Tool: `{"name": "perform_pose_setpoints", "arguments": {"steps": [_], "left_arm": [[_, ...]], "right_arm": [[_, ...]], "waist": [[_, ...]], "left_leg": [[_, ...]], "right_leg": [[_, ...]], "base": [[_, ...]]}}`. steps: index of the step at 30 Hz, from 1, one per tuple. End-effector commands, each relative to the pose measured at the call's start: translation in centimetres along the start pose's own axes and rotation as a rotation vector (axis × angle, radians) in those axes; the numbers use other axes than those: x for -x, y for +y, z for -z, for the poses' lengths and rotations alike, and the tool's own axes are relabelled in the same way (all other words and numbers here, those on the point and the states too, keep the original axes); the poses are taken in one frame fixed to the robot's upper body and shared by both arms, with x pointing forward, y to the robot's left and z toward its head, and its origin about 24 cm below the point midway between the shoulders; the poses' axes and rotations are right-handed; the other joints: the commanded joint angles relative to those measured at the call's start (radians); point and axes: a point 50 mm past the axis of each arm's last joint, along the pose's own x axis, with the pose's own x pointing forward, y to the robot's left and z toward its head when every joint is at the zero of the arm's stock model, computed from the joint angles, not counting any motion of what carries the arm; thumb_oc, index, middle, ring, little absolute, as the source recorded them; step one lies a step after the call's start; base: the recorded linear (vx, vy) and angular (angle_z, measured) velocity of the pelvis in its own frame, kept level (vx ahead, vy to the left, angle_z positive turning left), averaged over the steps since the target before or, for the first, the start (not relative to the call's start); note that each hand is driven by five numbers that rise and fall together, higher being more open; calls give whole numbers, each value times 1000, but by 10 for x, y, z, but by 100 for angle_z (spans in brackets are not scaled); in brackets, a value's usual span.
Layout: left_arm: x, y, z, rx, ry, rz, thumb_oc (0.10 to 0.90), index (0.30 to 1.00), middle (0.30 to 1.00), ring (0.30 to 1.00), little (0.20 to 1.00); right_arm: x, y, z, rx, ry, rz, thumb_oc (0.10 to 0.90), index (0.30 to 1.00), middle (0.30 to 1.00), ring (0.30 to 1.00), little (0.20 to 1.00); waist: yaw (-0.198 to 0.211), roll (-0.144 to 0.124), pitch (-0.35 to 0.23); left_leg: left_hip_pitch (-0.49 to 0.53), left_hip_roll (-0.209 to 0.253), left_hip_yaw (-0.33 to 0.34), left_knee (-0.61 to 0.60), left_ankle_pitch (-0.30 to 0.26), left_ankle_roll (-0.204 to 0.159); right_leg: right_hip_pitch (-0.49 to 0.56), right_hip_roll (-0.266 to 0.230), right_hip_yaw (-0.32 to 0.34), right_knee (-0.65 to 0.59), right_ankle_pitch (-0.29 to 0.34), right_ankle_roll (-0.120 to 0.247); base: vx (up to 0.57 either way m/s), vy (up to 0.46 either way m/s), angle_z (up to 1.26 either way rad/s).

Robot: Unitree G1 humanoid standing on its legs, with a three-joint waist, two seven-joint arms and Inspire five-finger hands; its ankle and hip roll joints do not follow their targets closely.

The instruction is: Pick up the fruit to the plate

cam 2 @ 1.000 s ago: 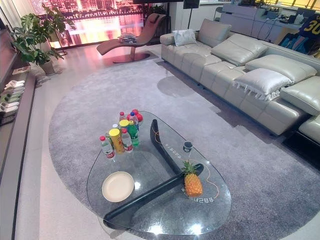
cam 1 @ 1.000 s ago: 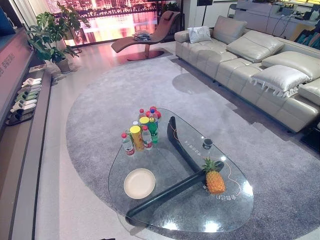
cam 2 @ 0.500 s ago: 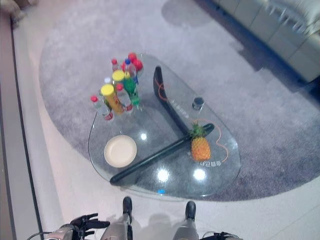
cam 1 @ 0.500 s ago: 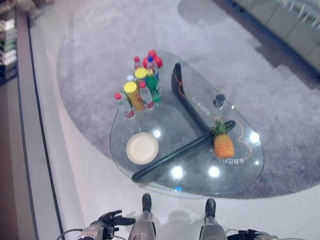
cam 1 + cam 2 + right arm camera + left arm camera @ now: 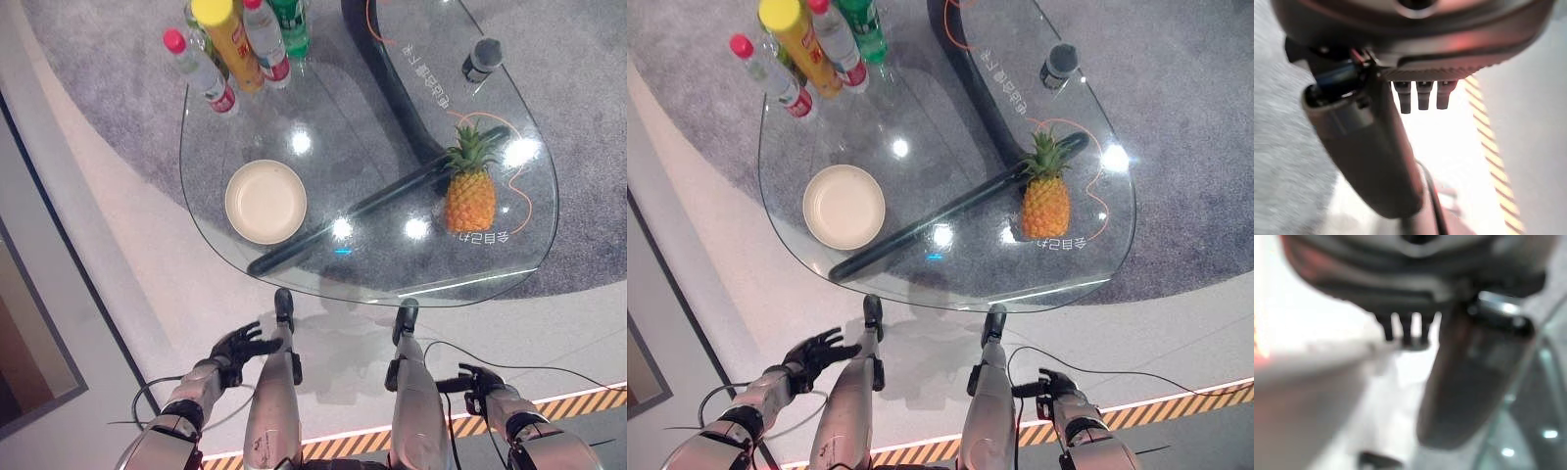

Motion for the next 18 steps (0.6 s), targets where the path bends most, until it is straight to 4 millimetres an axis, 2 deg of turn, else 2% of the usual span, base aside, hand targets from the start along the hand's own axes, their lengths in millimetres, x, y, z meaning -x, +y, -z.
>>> {"name": "perform_pose_setpoints", "arguments": {"steps": [1,8,14,18], "left_arm": [[9,38,-2,99,-49,-207,800,900,900,900,900],[10,46,-23,138,-156,-312,800,900,900,900,900],[11,51,-29,136,-190,-367,800,900,900,900,900],[9,48,-35,140,-211,-377,800,900,900,900,900]], "right_arm": [[1,-19,-23,-82,-142,148,800,900,900,900,900],[5,-27,-58,-136,-314,257,800,900,900,900,900],[7,-23,-69,-146,-387,265,800,900,900,900,900],[8,-23,-78,-161,-408,263,800,900,900,900,900]], "waist": [[0,-37,0],[-5,-43,0],[-2,-56,0],[2,-59,0]], "left_leg": [[-130,-24,-51,203,-114,17],[-240,-29,-69,307,-153,21],[-293,-28,-86,357,-178,28],[-317,-33,-99,374,-183,32]], "right_leg": [[-167,-3,54,101,34,-37],[-273,8,73,179,10,-45],[-323,16,78,207,5,-46],[-343,17,76,216,4,-49]], "base": [[-48,-26,-1],[-25,4,2],[2,-13,1],[0,0,0]]}}
